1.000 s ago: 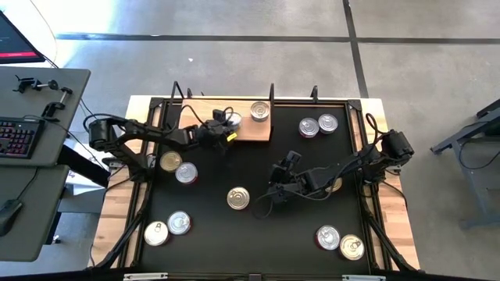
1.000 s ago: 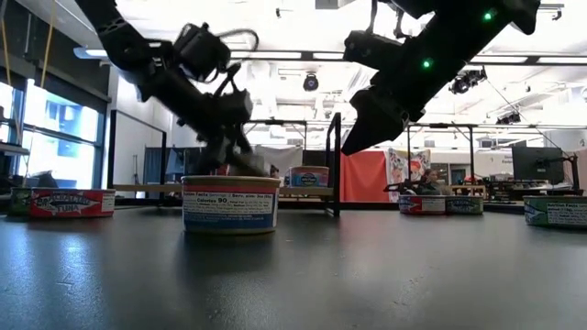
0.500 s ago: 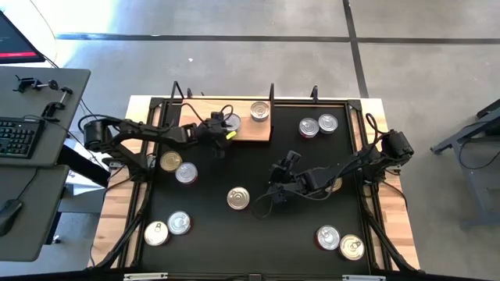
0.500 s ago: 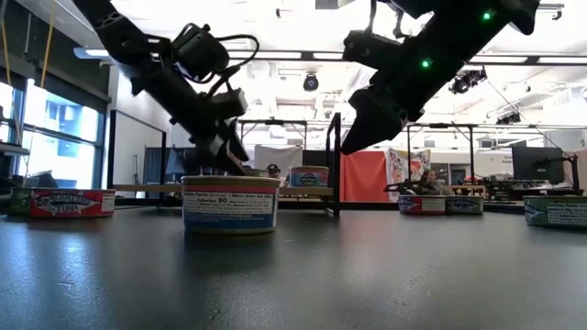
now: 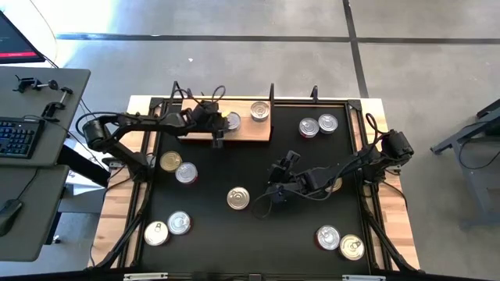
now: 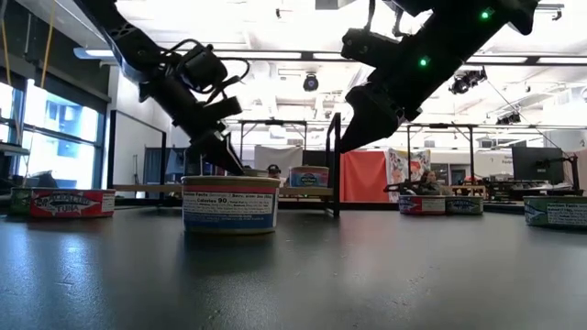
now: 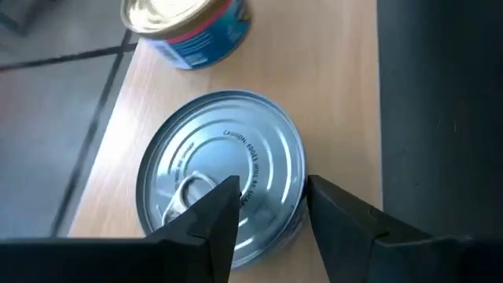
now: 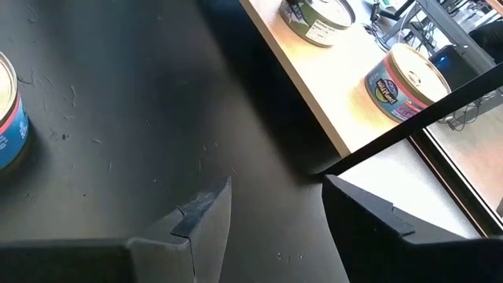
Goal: Stack canned seafood by type on shelf
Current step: Put the green tuna can on the shelf, then put the red tuna can on the shelf
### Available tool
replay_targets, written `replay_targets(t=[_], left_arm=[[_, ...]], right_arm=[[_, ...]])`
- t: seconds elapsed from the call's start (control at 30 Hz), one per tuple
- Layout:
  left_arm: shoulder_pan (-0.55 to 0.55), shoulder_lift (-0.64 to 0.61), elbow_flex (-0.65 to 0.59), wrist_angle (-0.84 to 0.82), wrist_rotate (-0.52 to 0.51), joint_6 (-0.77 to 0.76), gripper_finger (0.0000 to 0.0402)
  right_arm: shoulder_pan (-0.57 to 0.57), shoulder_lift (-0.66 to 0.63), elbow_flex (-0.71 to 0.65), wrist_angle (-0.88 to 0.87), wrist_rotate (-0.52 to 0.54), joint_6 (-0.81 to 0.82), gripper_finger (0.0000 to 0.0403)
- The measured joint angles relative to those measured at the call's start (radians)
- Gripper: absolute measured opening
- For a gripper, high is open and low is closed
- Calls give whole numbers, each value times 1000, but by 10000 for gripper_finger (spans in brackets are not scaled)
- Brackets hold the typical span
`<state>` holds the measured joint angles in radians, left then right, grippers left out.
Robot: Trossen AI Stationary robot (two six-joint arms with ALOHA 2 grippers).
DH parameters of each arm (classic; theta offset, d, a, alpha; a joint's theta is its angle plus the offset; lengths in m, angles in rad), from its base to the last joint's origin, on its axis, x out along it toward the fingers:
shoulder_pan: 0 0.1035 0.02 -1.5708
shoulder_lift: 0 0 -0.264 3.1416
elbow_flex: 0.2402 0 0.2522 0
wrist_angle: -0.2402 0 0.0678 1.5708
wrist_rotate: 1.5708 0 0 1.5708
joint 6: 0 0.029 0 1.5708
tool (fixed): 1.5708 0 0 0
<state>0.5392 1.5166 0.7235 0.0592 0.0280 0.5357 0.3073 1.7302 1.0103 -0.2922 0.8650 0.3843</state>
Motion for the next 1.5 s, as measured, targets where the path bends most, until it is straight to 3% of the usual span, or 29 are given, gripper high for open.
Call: replay_targets(t=[0.5, 0.9, 0.97, 1.07, 1.13, 1.23, 1.33, 1.43, 1.5], left_arm=[[110, 40, 0, 76, 46, -62, 126], [41, -76, 0, -23, -103, -159, 126], [14, -120, 0, -73, -110, -180, 126], [-49, -188, -8, -127, -111, -229, 126], [-111, -234, -29, -137, -111, -263, 126], [-237, -295, -61, -135, -118, -356, 126], [-420, -336, -101, -70, -170, -439, 126], [-610, -343, -125, -56, -296, -424, 126], [-722, -339, -130, -59, -432, -420, 126]], right_arm=[[-40, 0, 0, 25, 0, -8, 193], [-37, 0, 0, -62, -8, 43, 193], [-39, 0, 0, -93, -102, 51, 193], [-59, 1, 0, -98, -382, -32, 193], [-70, 1, -1, -78, -459, -77, 193], [-87, 1, -2, 13, -441, -149, 193], [-112, 1, -40, 254, -429, -234, 193], [-139, 10, -100, 570, -431, -301, 192], [-156, 20, -134, 735, -441, -345, 192]])
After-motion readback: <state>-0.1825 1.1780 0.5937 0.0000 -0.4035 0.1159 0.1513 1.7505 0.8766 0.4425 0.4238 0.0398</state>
